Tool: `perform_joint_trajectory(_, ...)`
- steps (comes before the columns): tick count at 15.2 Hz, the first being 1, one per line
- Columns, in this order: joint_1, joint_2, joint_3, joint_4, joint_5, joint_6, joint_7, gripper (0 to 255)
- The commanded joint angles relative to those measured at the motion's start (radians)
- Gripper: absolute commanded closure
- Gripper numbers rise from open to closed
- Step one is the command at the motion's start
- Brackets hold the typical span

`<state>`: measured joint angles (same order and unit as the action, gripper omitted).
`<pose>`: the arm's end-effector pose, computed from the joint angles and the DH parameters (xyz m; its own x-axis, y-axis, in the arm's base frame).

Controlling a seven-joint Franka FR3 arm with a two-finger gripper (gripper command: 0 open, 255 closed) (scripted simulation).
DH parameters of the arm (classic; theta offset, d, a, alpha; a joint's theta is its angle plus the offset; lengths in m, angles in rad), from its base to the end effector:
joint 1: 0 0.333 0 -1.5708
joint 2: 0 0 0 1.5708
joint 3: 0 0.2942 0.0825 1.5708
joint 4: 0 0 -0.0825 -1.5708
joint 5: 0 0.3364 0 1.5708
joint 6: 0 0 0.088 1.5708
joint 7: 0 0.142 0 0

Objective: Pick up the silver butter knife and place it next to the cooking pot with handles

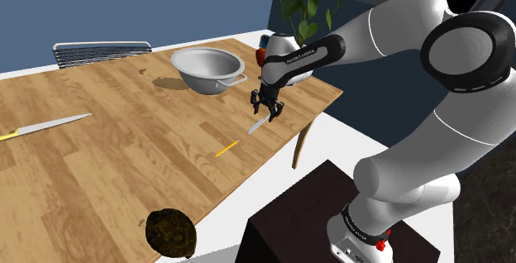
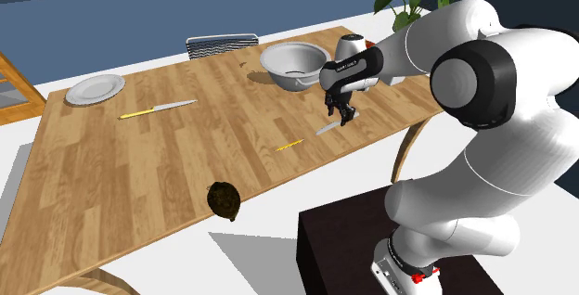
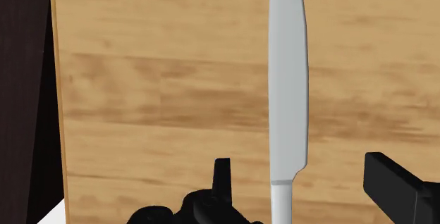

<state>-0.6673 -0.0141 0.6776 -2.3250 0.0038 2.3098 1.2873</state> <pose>0.4702 0.0049 0.3188 0.2871 -0.9579 0.0046 -0.9579 -0.2870 0.0057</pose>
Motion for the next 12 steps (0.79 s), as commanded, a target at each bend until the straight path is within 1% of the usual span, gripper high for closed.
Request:
perform_joint_trajectory(1,0.000,0.000,0.000,0.000,0.000,0.000,0.000,0)
perform_joint_trajectory(4,0.000,0.000,0.000,0.000,0.000,0.000,0.000,0)
perform_joint_trajectory(8,0.001,-0.090,-0.010,0.059,0.067,-0.131,-0.050,0)
perform_joint_trajectory(12,0.001,-0.090,-0.011,0.059,0.067,-0.131,-0.050,0)
